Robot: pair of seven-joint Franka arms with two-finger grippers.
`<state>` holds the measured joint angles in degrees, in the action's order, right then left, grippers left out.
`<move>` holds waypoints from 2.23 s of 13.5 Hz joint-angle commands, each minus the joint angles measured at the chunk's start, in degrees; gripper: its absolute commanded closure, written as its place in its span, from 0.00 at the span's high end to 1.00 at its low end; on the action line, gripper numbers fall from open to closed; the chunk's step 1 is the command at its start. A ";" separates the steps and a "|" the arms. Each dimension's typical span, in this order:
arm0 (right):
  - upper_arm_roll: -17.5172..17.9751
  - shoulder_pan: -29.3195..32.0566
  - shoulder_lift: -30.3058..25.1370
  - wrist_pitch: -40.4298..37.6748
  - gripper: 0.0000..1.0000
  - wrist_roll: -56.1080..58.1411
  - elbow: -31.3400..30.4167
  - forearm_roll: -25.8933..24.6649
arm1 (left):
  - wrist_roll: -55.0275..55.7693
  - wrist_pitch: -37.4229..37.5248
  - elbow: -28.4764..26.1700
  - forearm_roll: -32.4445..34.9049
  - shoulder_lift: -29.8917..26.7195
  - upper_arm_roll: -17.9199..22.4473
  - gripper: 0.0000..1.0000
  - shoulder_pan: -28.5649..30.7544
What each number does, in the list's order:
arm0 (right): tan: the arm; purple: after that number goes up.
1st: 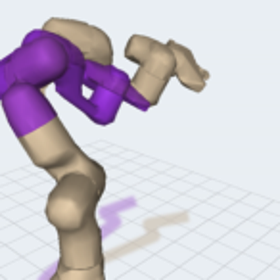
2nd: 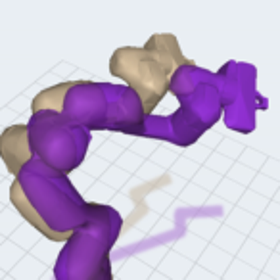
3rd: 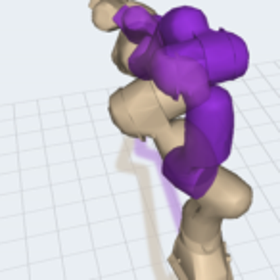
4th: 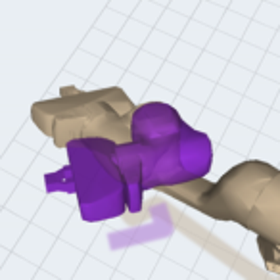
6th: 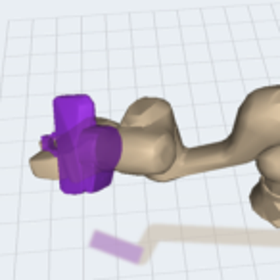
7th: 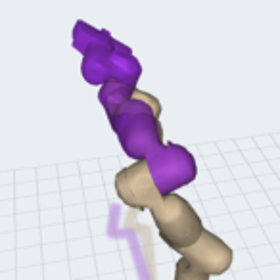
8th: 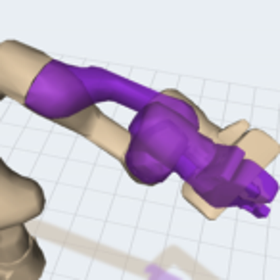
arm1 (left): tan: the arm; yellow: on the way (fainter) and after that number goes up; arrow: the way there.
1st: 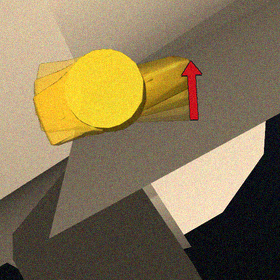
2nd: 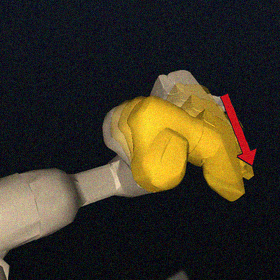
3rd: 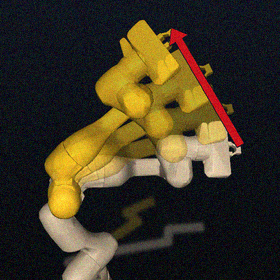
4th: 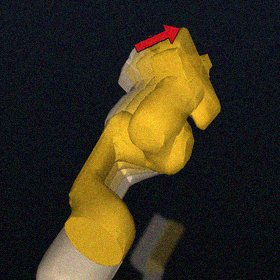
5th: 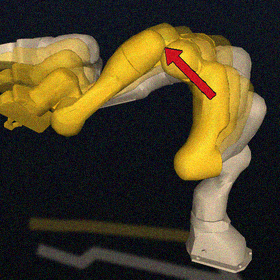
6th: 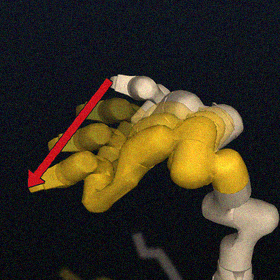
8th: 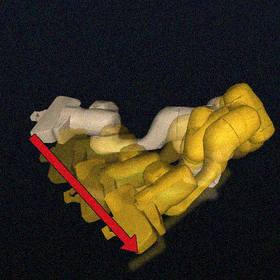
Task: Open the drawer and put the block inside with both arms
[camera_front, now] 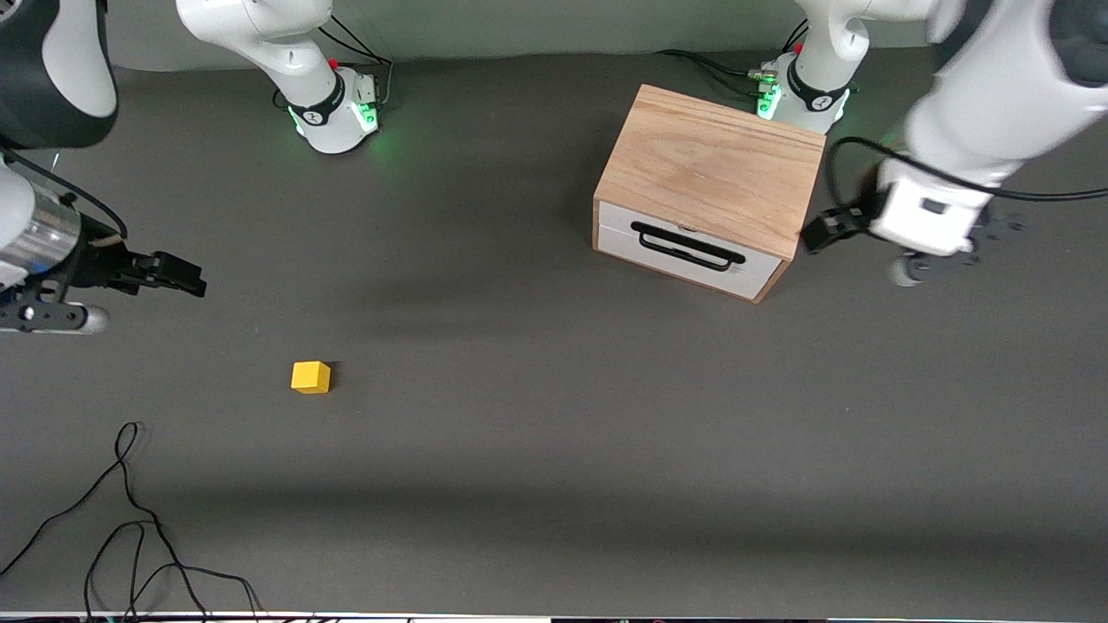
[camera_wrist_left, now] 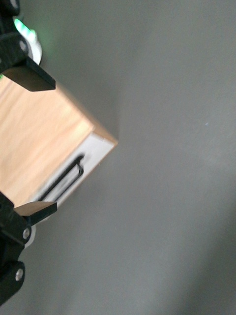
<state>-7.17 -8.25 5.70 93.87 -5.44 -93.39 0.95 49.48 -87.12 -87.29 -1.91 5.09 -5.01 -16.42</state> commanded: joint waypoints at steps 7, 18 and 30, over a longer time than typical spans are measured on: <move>0.40 -0.36 10.11 13.58 1.00 1.58 -3.88 0.63 | 40.05 -3.24 -0.42 -2.75 6.68 -0.78 1.00 -12.32; 1.72 -1.24 21.45 50.09 1.00 1.75 -22.71 0.99 | 45.53 2.23 -0.60 -1.08 12.21 -1.40 1.00 -11.89; 1.81 -1.33 24.36 52.82 0.48 1.93 -22.54 0.90 | 48.17 -16.24 -13.25 -1.26 17.23 -1.14 1.00 -11.62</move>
<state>-5.31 -9.23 30.01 146.12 -4.94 -116.17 0.96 95.96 -102.27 -99.91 -3.82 22.07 -6.02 -27.88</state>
